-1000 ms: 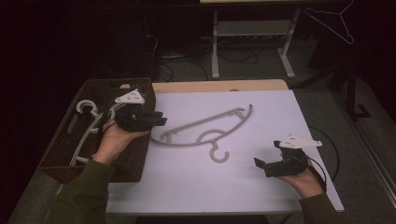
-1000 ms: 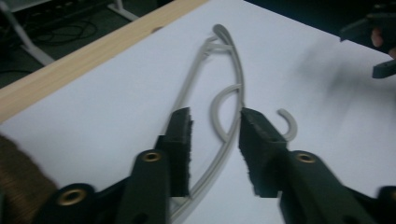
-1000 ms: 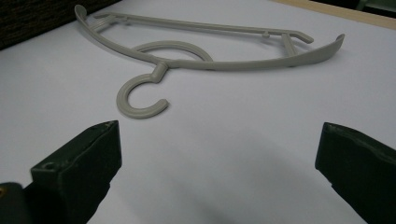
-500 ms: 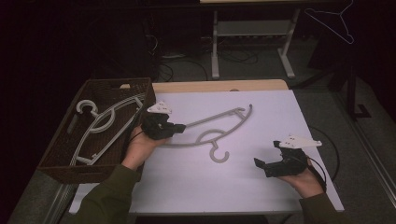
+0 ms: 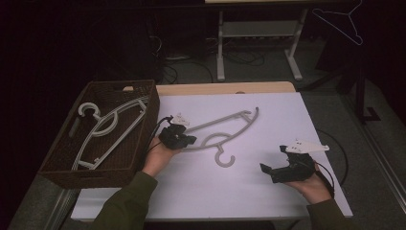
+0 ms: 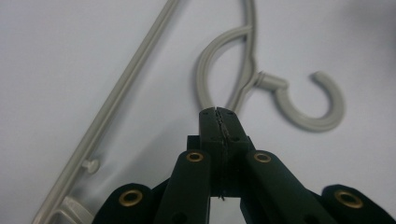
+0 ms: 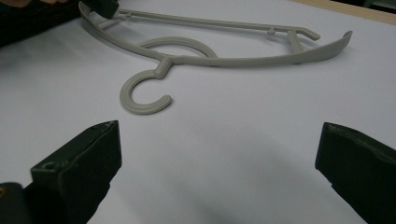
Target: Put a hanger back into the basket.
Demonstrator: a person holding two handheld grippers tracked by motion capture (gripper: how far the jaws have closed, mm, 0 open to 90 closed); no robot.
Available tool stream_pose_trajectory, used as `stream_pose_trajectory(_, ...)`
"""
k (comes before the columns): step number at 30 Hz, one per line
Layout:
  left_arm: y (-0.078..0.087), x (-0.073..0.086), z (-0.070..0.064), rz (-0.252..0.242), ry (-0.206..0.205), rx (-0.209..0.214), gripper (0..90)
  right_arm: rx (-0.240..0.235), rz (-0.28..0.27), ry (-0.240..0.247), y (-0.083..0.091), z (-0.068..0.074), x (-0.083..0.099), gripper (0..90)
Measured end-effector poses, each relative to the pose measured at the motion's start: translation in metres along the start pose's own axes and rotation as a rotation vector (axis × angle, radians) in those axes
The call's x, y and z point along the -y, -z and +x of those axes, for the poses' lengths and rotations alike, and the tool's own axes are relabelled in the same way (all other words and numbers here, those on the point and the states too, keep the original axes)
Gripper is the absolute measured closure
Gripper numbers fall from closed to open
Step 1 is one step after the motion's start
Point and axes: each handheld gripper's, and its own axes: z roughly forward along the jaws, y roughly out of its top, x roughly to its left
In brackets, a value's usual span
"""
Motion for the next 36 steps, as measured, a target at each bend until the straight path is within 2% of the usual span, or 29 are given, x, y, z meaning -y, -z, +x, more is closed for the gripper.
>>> stream_pose_trajectory(4, -0.010, 0.006, 0.005, 0.034, 0.011, -0.014, 89.9, -0.003, 0.007, 0.008, -0.001, 0.001, 0.001, 0.2)
stream_pose_trajectory(7, -0.016, 0.009, 0.007, 0.056, -0.002, -0.025, 89.9, -0.003, 0.008, 0.007, -0.001, 0.001, 0.001, 0.2)
stream_pose_trajectory(10, -0.021, 0.011, 0.007, 0.049, 0.021, -0.027, 90.0, -0.005, 0.008, 0.013, -0.001, 0.002, 0.001, 0.2)
stream_pose_trajectory(13, -0.021, 0.011, 0.007, 0.058, 0.019, -0.003, 90.0, -0.006, 0.008, 0.011, -0.001, 0.002, 0.001, 0.2)
stream_pose_trajectory(14, -0.022, 0.011, 0.005, 0.057, 0.032, 0.007, 90.0, -0.006, 0.008, 0.011, -0.001, 0.002, 0.001, 0.2)
stream_pose_trajectory(17, -0.024, 0.012, -0.001, 0.083, 0.013, 0.041, 90.0, -0.006, 0.008, 0.010, -0.002, 0.002, 0.001, 0.2)
stream_pose_trajectory(18, -0.026, 0.012, -0.004, 0.089, 0.009, 0.056, 90.0, -0.006, 0.009, 0.011, -0.002, 0.002, 0.001, 0.2)
stream_pose_trajectory(19, -0.026, 0.012, -0.008, 0.089, -0.005, 0.053, 90.0, -0.006, 0.009, 0.012, -0.002, 0.003, 0.001, 0.2)
stream_pose_trajectory(21, -0.026, 0.011, -0.015, 0.094, -0.013, 0.095, 90.0, -0.005, 0.010, 0.010, -0.002, 0.003, 0.001, 0.2)
stream_pose_trajectory(24, -0.028, 0.009, -0.030, 0.110, -0.055, 0.118, 90.0, -0.004, 0.010, 0.009, -0.002, 0.003, 0.001, 0.2)
stream_pose_trajectory(26, -0.030, 0.008, -0.038, 0.117, -0.066, 0.163, 90.0, -0.006, 0.009, 0.014, -0.002, 0.003, 0.001, 0.2)
stream_pose_trajectory(28, -0.033, 0.007, -0.050, 0.118, -0.091, 0.184, 90.0, -0.006, 0.011, 0.016, -0.003, 0.003, 0.001, 0.2)
stream_pose_trajectory(30, -0.036, 0.005, -0.061, 0.121, -0.102, 0.226, 90.0, -0.007, 0.011, 0.017, -0.003, 0.003, 0.001, 0.2)
stream_pose_trajectory(33, -0.040, 0.002, -0.078, 0.128, -0.147, 0.255, 90.0, -0.007, 0.014, 0.011, -0.003, 0.004, 0.001, 0.2)
stream_pose_trajectory(36, -0.042, 0.001, -0.086, 0.126, -0.172, 0.255, 90.0, -0.008, 0.016, 0.010, -0.004, 0.004, 0.001, 0.2)
